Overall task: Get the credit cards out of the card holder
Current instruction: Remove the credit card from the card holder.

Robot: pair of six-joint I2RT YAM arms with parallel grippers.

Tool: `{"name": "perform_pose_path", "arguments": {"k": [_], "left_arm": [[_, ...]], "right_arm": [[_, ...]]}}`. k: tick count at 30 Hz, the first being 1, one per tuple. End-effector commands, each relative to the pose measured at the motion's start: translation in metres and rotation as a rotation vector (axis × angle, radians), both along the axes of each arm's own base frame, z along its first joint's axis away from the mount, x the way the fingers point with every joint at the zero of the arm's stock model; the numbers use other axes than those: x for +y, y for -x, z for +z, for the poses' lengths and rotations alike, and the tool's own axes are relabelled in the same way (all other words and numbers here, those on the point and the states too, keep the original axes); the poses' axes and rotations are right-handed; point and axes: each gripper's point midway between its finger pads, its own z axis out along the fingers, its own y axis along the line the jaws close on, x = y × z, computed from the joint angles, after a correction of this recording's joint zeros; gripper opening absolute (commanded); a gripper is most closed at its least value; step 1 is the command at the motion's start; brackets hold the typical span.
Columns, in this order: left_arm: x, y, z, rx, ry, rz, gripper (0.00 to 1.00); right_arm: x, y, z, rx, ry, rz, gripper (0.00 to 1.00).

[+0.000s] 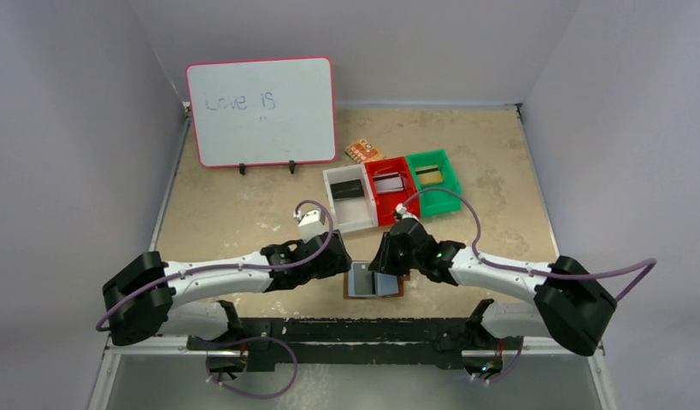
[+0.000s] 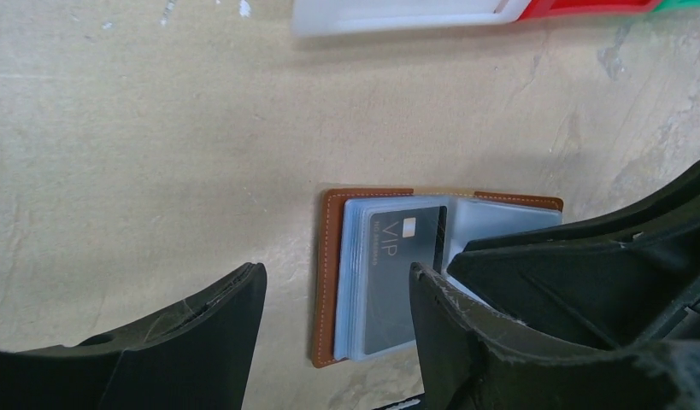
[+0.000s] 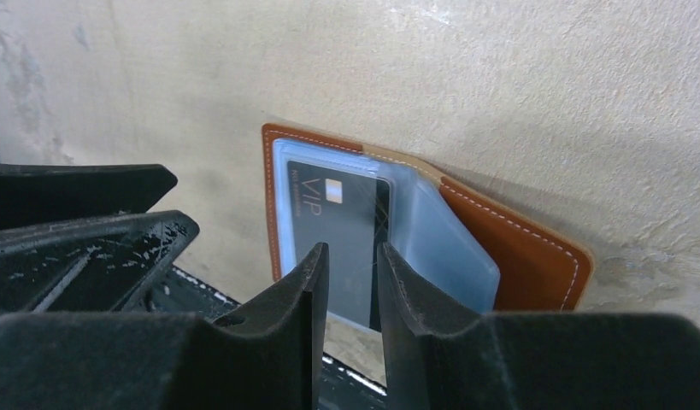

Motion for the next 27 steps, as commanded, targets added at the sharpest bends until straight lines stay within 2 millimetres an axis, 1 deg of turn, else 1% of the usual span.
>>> {"name": "perform_pose_path", "arguments": {"k": [1,4,7,12,14,20,23,27], "left_arm": [[-0.026,-0.006,0.011,-0.005,0.052,-0.050,0.62],[-0.030,-0.004,0.006,0.010,0.065,-0.060,0.61],[-0.040,0.000,0.002,0.027,0.098,-0.097,0.61],[-0.052,0.004,-0.004,0.052,0.096,-0.149,0.57],[-0.052,0.003,-0.007,0.058,0.077,-0.154,0.55],[-0.053,0.002,-0.007,0.054,0.064,-0.159,0.49],[-0.047,0.000,-0.008,0.051,0.028,-0.143,0.48],[-0.040,-0.006,-0.002,0.029,-0.003,-0.108,0.47]], "right_arm": [[0.006,-0.005,0.003,-0.012,0.007,0.023,0.31],[0.005,-0.001,-0.006,0.016,0.016,0.029,0.31],[0.002,0.002,-0.015,0.032,0.025,0.025,0.31],[0.002,0.006,-0.022,0.045,-0.005,0.015,0.29],[0.001,0.008,-0.027,0.054,-0.006,0.012,0.29],[-0.001,0.012,-0.037,0.074,-0.009,-0.002,0.27],[0.000,0.012,-0.038,0.077,-0.028,-0.013,0.25],[0.001,0.013,-0.038,0.076,-0.046,-0.018,0.20]]}}
